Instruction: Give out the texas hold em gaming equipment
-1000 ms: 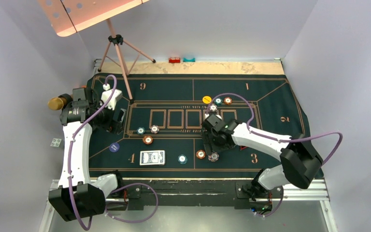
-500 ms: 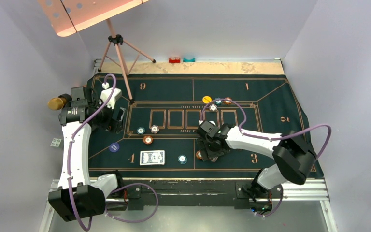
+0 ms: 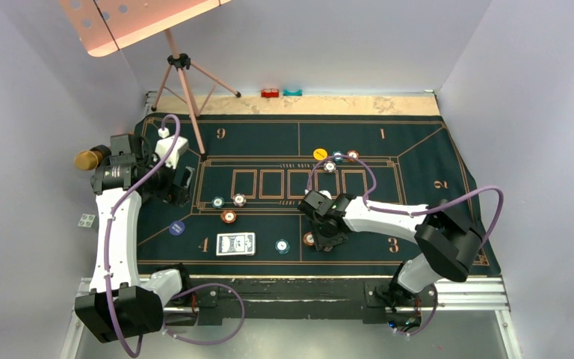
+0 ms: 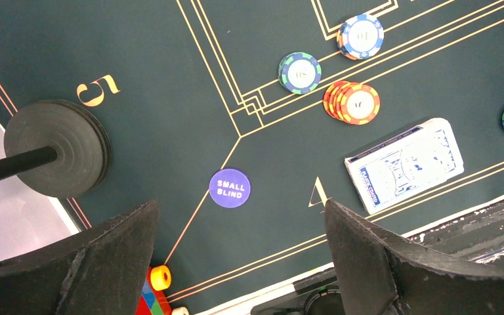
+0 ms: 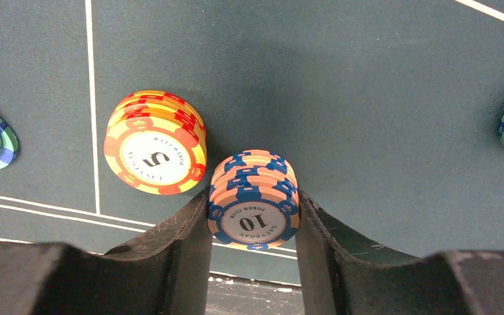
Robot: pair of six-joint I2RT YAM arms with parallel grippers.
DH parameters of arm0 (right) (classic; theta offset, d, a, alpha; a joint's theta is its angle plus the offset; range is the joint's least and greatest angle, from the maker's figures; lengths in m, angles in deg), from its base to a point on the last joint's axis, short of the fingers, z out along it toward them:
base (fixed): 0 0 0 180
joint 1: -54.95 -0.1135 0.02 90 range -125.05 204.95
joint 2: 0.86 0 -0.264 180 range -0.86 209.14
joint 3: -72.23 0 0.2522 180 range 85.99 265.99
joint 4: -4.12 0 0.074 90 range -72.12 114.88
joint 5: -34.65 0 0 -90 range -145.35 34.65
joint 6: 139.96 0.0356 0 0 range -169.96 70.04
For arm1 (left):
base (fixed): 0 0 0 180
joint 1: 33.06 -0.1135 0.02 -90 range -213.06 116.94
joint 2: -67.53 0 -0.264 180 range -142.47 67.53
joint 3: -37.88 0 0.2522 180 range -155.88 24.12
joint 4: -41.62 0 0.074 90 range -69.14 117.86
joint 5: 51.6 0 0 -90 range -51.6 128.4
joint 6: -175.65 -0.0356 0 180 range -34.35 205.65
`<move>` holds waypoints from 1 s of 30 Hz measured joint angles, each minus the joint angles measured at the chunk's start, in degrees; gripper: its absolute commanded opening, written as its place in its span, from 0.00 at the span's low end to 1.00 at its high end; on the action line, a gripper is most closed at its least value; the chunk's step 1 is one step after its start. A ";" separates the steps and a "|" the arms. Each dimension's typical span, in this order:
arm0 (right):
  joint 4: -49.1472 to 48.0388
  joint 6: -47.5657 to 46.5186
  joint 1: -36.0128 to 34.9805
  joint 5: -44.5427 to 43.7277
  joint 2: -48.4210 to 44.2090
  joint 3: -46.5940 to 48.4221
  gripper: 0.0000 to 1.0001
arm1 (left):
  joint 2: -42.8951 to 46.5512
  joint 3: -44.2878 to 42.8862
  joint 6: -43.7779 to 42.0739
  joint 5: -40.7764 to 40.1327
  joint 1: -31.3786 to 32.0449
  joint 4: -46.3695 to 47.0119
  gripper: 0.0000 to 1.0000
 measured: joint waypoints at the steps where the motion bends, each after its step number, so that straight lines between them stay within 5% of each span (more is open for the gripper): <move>1: 0.17 0.24 -0.07 -0.13 0.00 0.07 0.38 | 0.00 0.00 0.00 -0.02 0.00 0.00 1.00; 12: 1.99 2.64 -0.11 -2.73 -1.55 0.20 0.14 | 0.11 0.00 -0.85 -0.37 0.00 0.00 1.00; 20: 6.95 3.48 1.16 -7.43 -8.09 5.73 0.10 | 0.15 0.00 -0.96 -0.59 0.02 -0.07 1.00; 30: 5.88 1.07 25.62 -10.38 -11.30 9.86 0.10 | 0.15 0.00 -1.09 -0.57 0.00 -0.17 1.00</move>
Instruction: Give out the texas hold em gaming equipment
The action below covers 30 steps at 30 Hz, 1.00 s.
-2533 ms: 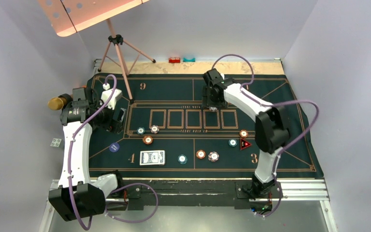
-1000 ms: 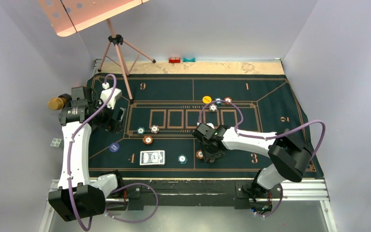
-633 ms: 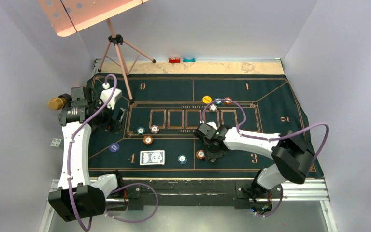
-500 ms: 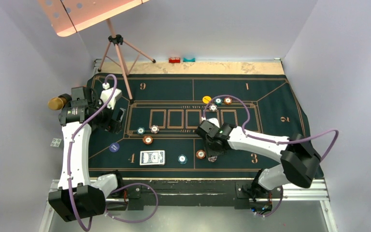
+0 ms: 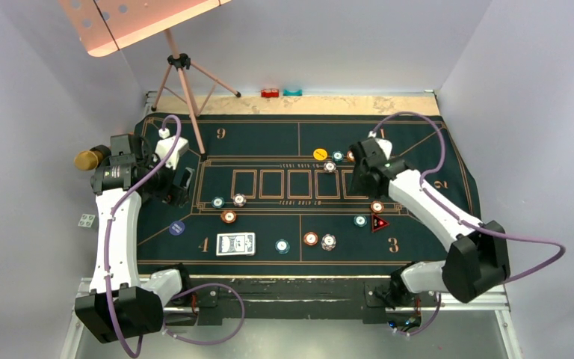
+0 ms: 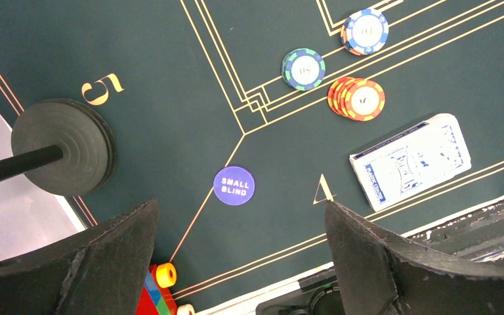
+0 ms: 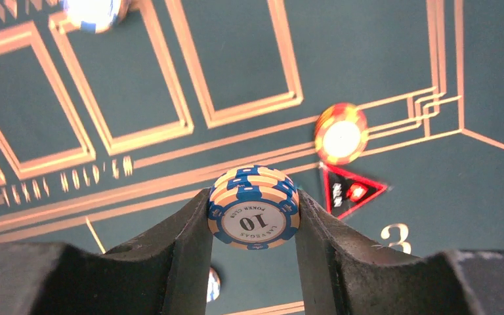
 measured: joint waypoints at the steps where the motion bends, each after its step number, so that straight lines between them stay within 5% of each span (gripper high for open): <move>1: -0.39 -0.15 1.90 -0.31 0.48 0.59 0.10 | 0.00 0.00 -0.02 0.02 0.00 -0.04 1.00; 12: -5.64 1.81 22.43 0.17 6.16 -0.61 0.17 | 0.59 -0.09 -1.51 0.11 0.02 -1.57 1.00; 19: -5.51 5.03 24.61 1.97 6.34 -3.39 0.32 | 0.50 -0.04 -1.51 1.18 0.02 -1.53 1.00; 30: -7.06 8.59 31.69 5.38 9.44 -7.43 0.34 | 0.52 0.61 -1.99 1.38 0.00 -1.42 1.00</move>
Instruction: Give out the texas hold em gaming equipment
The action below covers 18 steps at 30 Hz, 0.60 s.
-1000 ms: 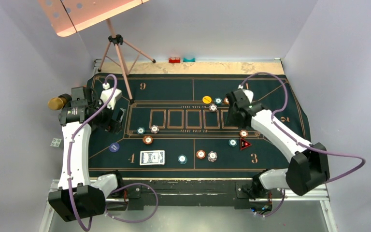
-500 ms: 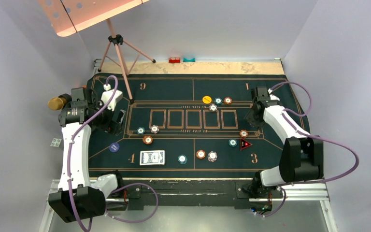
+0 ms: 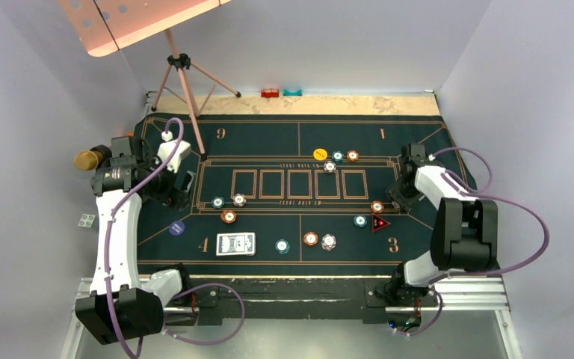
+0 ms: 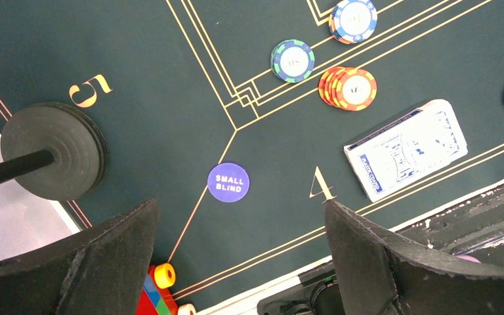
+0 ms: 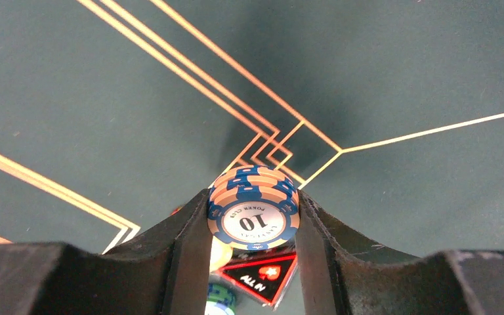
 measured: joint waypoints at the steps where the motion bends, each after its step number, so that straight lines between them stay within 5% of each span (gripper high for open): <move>1: -0.11 0.04 0.55 0.17 0.70 -0.04 0.35 | 0.00 0.00 -0.28 0.00 0.02 0.02 1.00; 12: -1.31 0.00 2.67 1.84 4.96 0.22 0.58 | 0.17 0.79 -0.85 -0.07 0.02 0.35 1.00; 18: -0.94 -0.90 2.64 2.60 5.92 1.31 0.61 | 0.17 0.94 -0.83 -0.04 0.02 0.46 1.00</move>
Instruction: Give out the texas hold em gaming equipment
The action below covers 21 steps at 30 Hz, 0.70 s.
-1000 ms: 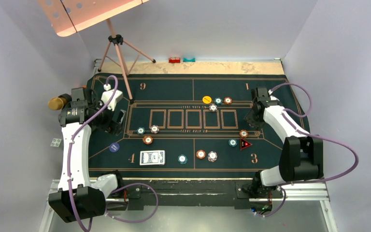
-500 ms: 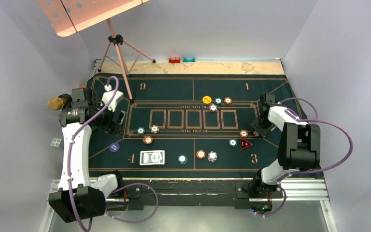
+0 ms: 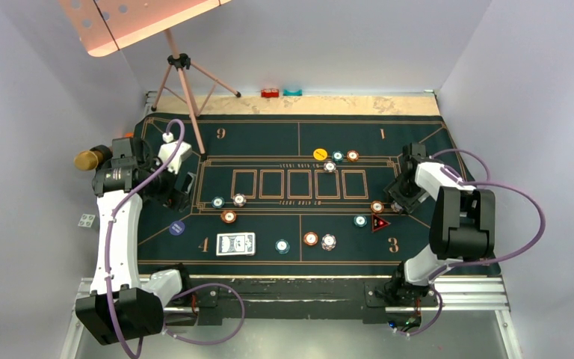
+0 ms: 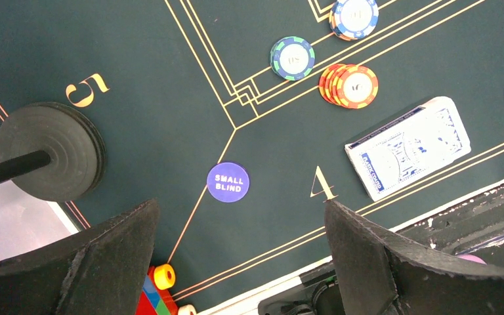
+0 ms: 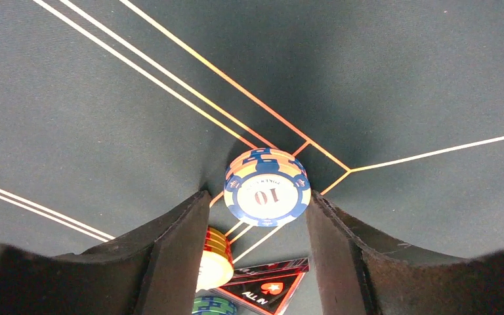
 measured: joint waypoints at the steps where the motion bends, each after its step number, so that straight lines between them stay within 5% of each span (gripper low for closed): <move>1: 0.00 -0.09 0.00 0.04 0.00 0.00 0.61 | 0.00 0.00 0.00 0.00 -0.02 0.00 1.00; 11: 0.39 -1.46 -2.36 -0.15 -6.64 0.26 0.64 | 0.00 0.02 -1.44 4.31 0.02 -0.94 1.00; 21: 1.20 -5.22 -24.76 0.09 -18.99 10.71 0.66 | 2.34 4.63 -8.52 9.42 13.14 -5.46 1.00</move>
